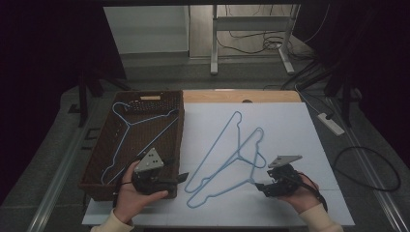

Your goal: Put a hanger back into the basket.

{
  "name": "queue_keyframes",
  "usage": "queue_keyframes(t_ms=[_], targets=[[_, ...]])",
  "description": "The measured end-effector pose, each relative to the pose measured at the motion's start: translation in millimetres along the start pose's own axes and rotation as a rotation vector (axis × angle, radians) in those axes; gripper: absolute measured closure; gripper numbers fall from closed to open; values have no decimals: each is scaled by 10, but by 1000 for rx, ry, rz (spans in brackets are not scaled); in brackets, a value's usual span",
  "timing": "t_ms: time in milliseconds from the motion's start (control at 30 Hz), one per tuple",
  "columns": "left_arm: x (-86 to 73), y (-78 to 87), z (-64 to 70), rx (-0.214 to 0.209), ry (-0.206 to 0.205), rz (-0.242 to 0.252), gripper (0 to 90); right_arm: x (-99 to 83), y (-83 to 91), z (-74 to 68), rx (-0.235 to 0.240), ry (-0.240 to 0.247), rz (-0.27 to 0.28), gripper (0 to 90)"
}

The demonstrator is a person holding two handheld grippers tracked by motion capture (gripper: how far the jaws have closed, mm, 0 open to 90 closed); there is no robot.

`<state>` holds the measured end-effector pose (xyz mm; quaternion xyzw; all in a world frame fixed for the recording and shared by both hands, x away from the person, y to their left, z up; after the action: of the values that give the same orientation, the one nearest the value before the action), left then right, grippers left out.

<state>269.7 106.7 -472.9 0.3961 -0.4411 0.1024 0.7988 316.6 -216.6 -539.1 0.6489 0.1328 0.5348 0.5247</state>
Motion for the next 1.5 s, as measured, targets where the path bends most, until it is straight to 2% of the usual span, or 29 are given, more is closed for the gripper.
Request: queue_keyframes(t_ms=[200, 233, 333, 467, 567, 633, 900, 1100, 1500], targets=[[0, 1, 12, -8, -5, 0, 318, 47, -116, -20, 6, -6, -65, 390], [2, 3, 11, -9, -4, 1, 318, 64, -169, -40, 12, 2, -97, 413], [3, 14, 2, -7, -4, 1, 318, 68, -208, -44, 9, 0, -133, 445], [7, 20, 3, -5, -5, 5, 317, 58, -243, -47, 20, 0, -155, 474], [5, 13, 12, -7, -6, 4, 317, 30, -296, -62, 31, 6, -210, 549], [0, 1, 19, -8, -7, 1, 318, 31, -307, -63, 17, 13, -228, 589], [-21, -38, 62, -12, -22, -17, 318, 92, -333, -91, 22, 14, -288, 786], [-19, -49, 80, -14, -24, -16, 318, 96, -332, -78, 32, 17, -278, 850], [-12, -95, 176, -23, -40, -20, 318, 117, -271, -67, 45, 44, -268, 857]])
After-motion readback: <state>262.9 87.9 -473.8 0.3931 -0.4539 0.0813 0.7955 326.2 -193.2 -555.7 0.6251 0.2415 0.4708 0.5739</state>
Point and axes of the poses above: each handheld gripper's, and its own axes: y roughly backward along the jaws, x roughly out of its top, z roughly to its right, the point moved 7 cm from there along -y, roughly forward along the jaws, and after that the axes turned 14 degrees about y, right-handed, at the moved point
